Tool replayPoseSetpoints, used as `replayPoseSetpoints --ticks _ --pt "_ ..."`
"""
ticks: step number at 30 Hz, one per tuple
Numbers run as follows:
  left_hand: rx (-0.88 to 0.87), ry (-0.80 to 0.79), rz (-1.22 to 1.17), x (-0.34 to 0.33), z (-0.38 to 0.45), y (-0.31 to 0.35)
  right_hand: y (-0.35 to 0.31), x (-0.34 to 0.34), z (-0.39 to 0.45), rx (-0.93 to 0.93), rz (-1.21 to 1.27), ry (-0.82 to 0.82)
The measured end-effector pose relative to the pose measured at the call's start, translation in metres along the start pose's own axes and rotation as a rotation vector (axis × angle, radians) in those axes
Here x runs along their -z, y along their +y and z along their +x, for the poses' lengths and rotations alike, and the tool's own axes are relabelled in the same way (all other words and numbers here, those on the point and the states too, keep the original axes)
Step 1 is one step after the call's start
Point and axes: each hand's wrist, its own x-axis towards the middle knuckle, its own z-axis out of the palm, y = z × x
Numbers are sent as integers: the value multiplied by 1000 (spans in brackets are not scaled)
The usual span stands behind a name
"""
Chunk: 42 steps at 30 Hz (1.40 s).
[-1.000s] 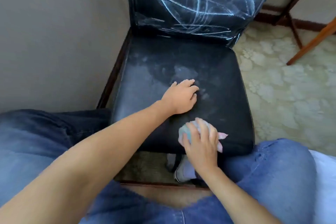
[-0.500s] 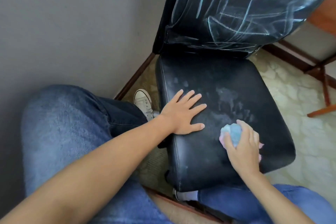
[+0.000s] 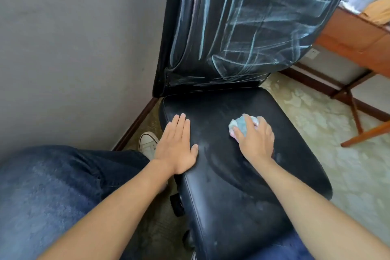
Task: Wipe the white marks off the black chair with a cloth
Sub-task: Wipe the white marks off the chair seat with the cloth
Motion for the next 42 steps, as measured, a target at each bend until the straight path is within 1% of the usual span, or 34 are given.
replayPoseSetpoints --ticks 2,3,4,6,8,11,13,15,17,20,23,26,28,31,34,36,39,41,42 --pt "46 14 23 0 5 8 28 8 10 -188 -21 -49" --pt "73 19 30 0 10 13 38 9 10 -224 -37 -64" --pt "101 18 34 1 16 18 45 9 5 -216 -65 -61" --pt "172 16 37 3 30 29 48 3 -11 -141 -96 -18" --pt "254 -10 44 7 52 44 45 -1 -24 -87 -59 -15" --pt "386 -47 87 10 90 72 48 8 -19 -59 63 -104" --pt "433 -37 89 5 113 88 59 16 -2 -64 127 -135" --pt "415 10 106 -2 129 91 69 20 21 -115 215 -120" --pt "358 52 146 -7 137 85 75 20 51 -163 281 -87" --pt "267 66 196 -9 146 75 69 10 102 -184 288 -34" --pt "204 65 227 -9 153 72 34 -10 142 -257 324 35" --pt "146 73 246 -11 160 71 -20 -30 167 -373 268 81" --pt "109 71 263 -12 164 69 -56 -44 175 -403 254 104" --pt "73 74 264 -11 169 66 -87 -59 182 -371 203 142" --pt "59 80 257 -12 170 67 -86 -62 187 -296 196 52" --pt "62 88 252 -13 170 68 -86 -57 187 -227 228 31" --pt "53 91 260 -15 168 70 -105 -48 183 -46 309 -30" --pt "59 79 265 -15 167 68 -122 -45 181 105 326 -85" --pt "64 78 269 -14 166 68 -125 -44 183 150 326 -93"
